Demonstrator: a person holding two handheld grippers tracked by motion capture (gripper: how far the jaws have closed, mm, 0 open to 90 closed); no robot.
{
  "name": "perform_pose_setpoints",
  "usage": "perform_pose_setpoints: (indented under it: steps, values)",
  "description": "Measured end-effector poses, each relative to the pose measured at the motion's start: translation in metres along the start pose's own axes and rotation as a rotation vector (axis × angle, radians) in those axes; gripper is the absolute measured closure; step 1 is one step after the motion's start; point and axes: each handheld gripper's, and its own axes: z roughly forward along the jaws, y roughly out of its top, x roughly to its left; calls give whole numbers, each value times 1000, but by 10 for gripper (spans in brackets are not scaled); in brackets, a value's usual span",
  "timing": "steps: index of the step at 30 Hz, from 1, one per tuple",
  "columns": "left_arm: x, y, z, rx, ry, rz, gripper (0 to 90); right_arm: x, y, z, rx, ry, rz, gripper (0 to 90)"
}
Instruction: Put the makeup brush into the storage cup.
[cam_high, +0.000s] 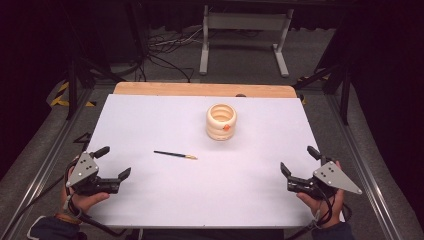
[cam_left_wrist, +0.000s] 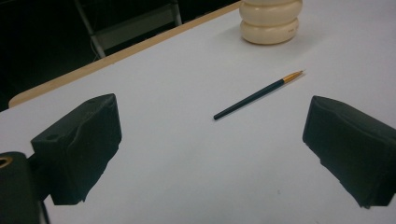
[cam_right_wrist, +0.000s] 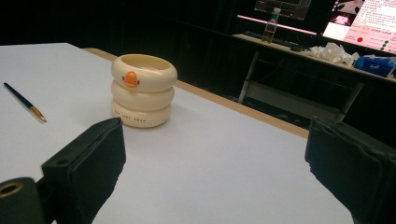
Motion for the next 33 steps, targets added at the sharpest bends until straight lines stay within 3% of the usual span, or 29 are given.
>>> perform_pose_setpoints:
  steps: [3, 6, 10, 13, 22, 28, 33]
  values:
    - [0, 0, -1, 1, -9, -3, 61, 0, -1, 2, 12, 7, -2, 62]
    - [0, 2, 1, 23, -35, 23, 65, 0, -2, 2, 25, 7, -2, 71]
    - [3, 8, 9, 77, -98, 48, 72, 1, -1, 3, 28, 14, 2, 75]
    - [3, 14, 17, 113, -113, 85, 85, 4, -1, 5, 41, 23, -2, 78]
    - [3, 42, 46, 153, -194, 160, 141, 5, -3, 7, 63, 42, -15, 85]
    - [-2, 62, 72, 190, -256, 233, 172, 5, -4, 8, 80, 50, -16, 89]
    - [-6, 69, 92, 238, -291, 253, 184, 5, -5, 9, 83, 51, -13, 91]
